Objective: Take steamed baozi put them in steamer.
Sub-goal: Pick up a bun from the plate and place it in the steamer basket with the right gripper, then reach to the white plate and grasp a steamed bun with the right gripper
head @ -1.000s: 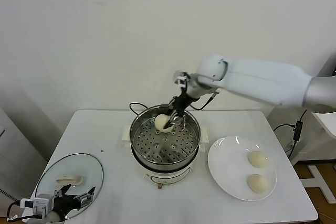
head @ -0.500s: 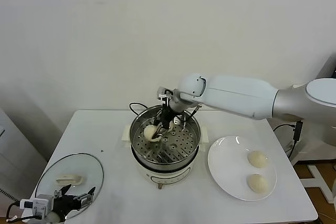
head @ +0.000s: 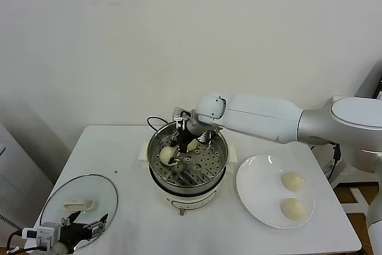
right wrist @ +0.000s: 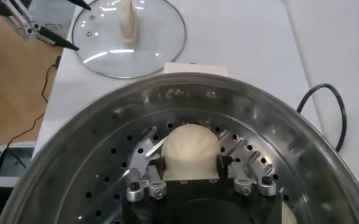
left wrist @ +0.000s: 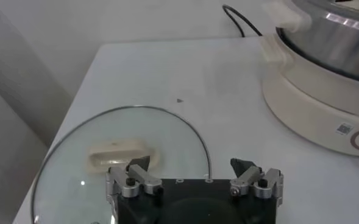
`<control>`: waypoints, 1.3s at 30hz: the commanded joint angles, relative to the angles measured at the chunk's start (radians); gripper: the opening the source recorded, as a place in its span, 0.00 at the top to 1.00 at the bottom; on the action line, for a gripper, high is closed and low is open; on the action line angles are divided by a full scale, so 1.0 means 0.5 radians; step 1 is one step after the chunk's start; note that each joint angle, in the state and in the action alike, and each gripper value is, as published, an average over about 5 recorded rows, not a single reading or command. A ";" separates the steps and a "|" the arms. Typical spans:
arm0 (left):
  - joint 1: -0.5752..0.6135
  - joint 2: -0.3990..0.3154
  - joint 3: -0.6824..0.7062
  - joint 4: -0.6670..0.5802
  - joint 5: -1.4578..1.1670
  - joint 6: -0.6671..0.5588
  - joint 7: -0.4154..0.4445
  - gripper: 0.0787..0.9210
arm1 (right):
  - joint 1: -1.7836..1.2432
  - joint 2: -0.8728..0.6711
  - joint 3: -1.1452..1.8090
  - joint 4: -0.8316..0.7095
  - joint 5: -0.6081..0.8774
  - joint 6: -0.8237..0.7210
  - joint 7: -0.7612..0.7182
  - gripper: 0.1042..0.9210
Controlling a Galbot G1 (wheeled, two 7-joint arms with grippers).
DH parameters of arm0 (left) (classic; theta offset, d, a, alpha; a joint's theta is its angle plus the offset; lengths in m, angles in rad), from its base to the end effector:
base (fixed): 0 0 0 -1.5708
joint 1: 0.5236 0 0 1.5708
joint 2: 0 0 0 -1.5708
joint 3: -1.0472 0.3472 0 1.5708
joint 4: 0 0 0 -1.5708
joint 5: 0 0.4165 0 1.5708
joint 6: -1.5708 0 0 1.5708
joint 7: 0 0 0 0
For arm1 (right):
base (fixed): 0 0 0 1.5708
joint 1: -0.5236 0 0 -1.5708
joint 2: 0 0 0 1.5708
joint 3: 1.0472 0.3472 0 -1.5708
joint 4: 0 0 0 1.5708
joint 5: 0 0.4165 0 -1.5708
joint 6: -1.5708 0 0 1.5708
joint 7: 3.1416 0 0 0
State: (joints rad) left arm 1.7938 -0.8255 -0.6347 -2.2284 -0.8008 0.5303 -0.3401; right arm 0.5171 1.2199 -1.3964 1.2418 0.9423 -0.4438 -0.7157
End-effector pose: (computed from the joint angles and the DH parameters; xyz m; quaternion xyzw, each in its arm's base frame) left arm 0.2111 0.0897 -0.2543 -0.0275 -0.9365 -0.0309 0.3482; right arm 0.5788 0.1822 -0.1386 0.6015 -0.6187 0.3879 0.3240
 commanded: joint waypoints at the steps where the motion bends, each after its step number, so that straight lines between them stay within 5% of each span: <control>1: -0.002 -0.004 -0.001 0.003 0.000 -0.002 0.001 0.12 | 0.192 -0.152 -0.027 0.072 0.013 0.001 -0.161 0.20; 12: 0.007 -0.007 -0.019 -0.005 -0.003 -0.006 0.006 0.12 | 0.822 -0.982 -0.355 0.379 -0.438 0.308 -0.950 0.12; 20: 0.008 -0.010 -0.014 -0.030 -0.003 -0.001 0.005 0.12 | 0.906 -1.487 -0.547 0.499 -0.894 0.568 -1.199 0.12; 39: 0.005 -0.022 0.004 -0.036 0.011 0.005 0.004 0.12 | -0.175 -1.644 0.175 0.406 -1.533 0.814 -1.161 0.12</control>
State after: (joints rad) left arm 1.7983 -0.8360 -0.6356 -2.2472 -0.7969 0.5312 -0.3378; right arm 0.6432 0.4708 -1.4402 1.4452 0.3321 -0.0922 -1.2742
